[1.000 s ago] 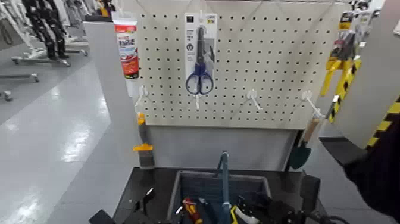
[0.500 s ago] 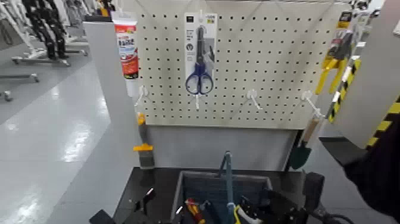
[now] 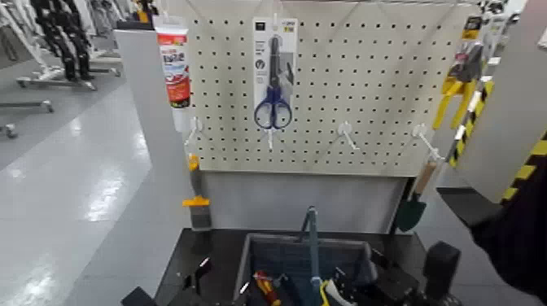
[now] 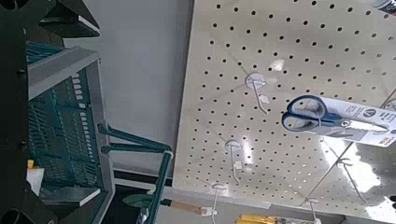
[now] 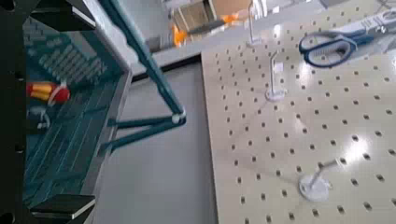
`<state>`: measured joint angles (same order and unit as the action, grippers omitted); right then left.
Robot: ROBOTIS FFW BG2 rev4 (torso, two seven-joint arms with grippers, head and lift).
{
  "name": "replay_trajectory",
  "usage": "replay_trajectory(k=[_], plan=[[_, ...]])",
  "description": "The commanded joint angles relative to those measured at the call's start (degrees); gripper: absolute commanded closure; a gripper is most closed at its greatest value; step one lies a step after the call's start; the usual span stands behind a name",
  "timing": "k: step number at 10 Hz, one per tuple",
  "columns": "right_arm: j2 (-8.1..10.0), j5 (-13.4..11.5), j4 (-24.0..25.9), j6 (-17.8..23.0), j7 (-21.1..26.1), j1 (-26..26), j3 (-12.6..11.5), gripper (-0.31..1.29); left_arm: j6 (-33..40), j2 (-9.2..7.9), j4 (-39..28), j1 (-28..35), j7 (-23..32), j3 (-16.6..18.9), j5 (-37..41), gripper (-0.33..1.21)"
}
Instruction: Put the black wrench into the crate.
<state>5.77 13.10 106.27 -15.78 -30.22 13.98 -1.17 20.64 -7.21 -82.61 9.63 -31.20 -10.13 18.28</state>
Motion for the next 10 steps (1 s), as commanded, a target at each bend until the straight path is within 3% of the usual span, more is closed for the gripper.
replay_trajectory(k=[1,2,4,10], plan=[[-0.49,-0.18,2.46,14.46,10.8,9.49,0.91,0.01,0.01,0.09,-0.27,0.57,0.0,0.37,0.0,0.11],[-0.05,-0.18,2.89,17.63,14.4,12.3,1.53,0.01,0.01,0.18,-0.36,0.74,0.0,0.64,0.0,0.11],[0.21,-0.53,3.25,20.0,16.16,15.29,1.88,0.01,-0.08,0.18,-0.45,0.92,0.0,0.72,0.0,0.11],[0.21,-1.49,4.3,19.65,18.35,16.7,1.79,0.01,-1.48,1.05,-0.71,1.97,-0.18,1.95,-0.18,0.11]])
